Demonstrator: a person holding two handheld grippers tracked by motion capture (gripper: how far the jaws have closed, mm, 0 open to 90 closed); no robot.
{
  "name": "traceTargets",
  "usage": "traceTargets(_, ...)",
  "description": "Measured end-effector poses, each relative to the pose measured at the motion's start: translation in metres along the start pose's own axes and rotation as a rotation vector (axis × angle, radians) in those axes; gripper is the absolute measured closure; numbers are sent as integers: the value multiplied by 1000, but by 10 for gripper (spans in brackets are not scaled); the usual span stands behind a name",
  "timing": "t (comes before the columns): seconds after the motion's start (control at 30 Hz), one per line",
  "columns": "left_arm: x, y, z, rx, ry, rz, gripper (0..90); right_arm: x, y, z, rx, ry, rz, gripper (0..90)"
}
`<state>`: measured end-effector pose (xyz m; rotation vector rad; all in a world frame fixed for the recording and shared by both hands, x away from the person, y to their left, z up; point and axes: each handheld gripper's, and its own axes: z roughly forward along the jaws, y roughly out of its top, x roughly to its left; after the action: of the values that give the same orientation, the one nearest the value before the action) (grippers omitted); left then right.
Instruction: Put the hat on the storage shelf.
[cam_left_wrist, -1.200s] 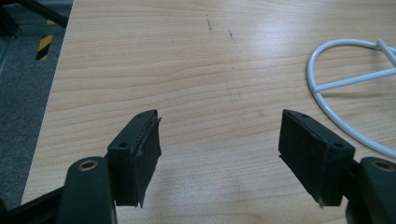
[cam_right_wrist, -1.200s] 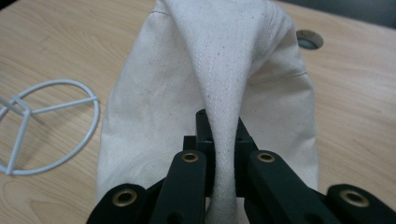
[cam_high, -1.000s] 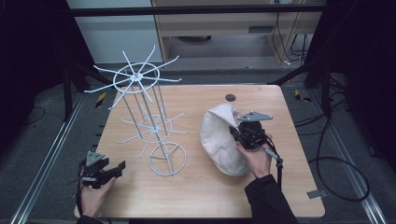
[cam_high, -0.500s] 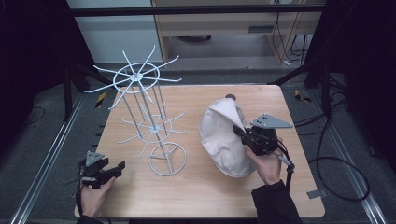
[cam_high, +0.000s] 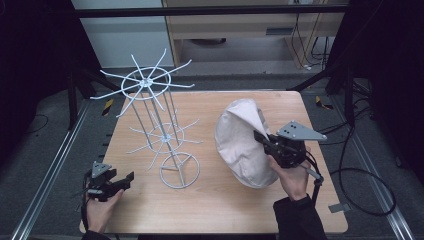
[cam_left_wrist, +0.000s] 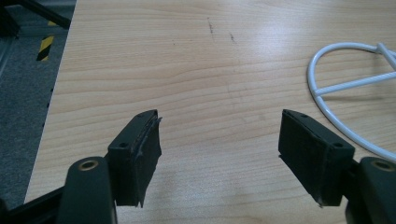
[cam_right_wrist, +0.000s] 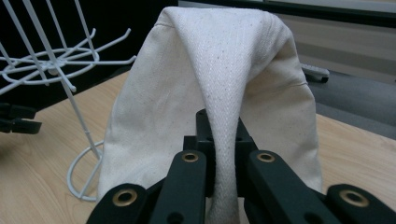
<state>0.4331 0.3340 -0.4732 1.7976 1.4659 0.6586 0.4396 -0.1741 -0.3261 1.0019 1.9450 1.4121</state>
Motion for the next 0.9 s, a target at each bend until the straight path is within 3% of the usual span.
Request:
traceTargets(0.6, 0, 0, 0, -2, -1, 2, 295, 0, 13, -28, -135, 50, -12, 879)
traceTargets(0.9, -1, 0, 1, -3, -1, 8, 294, 8, 21, -37, -215, 78, -7, 879)
